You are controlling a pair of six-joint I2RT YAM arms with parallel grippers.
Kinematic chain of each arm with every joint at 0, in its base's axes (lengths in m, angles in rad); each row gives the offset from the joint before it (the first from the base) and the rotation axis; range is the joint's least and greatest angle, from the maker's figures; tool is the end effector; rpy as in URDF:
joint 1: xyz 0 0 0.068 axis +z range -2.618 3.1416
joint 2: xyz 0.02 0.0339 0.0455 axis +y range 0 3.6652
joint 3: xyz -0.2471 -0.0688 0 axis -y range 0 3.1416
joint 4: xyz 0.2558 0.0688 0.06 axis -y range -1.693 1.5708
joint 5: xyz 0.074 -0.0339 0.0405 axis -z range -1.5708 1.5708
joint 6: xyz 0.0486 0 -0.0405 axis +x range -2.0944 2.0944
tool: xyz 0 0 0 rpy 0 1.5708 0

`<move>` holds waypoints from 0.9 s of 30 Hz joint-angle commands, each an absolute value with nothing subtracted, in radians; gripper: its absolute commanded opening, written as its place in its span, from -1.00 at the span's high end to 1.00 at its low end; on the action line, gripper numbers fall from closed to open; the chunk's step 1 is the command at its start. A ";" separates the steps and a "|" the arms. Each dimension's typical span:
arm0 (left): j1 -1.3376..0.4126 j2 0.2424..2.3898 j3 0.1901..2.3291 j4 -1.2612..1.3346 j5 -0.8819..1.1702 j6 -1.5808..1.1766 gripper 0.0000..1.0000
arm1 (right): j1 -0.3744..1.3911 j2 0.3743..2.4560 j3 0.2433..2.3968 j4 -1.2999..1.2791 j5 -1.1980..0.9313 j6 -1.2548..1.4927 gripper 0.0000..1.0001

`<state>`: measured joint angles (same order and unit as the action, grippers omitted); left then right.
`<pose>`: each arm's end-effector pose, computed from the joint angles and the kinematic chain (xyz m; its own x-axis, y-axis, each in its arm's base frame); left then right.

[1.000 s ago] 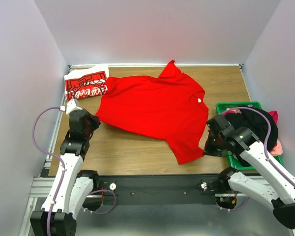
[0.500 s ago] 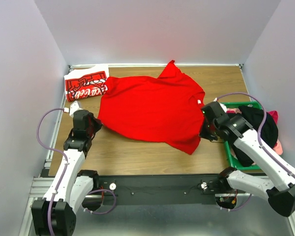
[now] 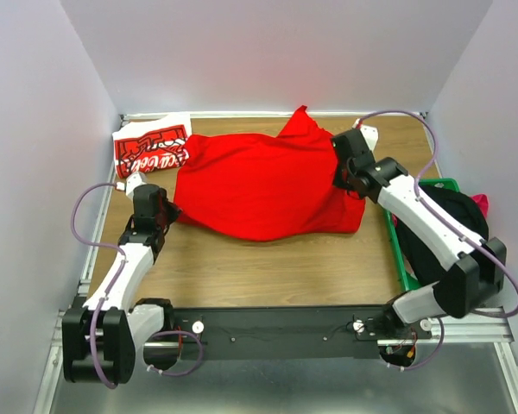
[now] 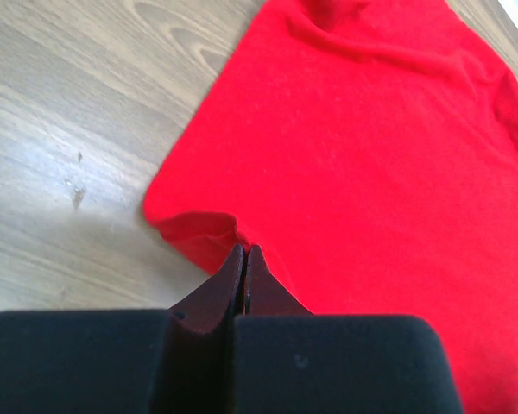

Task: Fold and stack the t-shirts
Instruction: Fold the tshirt

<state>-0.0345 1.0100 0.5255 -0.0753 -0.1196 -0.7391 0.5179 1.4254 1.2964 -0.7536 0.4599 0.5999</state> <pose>0.2465 -0.0027 0.1918 -0.3472 -0.6572 -0.6689 -0.4069 0.7483 -0.5240 0.2889 0.1398 0.2938 -0.6661 0.2027 -0.7178 0.2149 0.9737 0.0756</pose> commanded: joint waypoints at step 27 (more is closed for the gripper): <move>0.058 1.460 0.750 0.182 -0.037 -0.631 1.00 | 0.348 1.792 1.588 -0.629 0.502 0.384 0.99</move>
<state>0.0498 1.4147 0.7132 0.1474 -0.0612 -0.6685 0.3531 1.7584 1.5532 -0.6456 0.4774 0.4015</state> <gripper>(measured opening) 0.009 0.005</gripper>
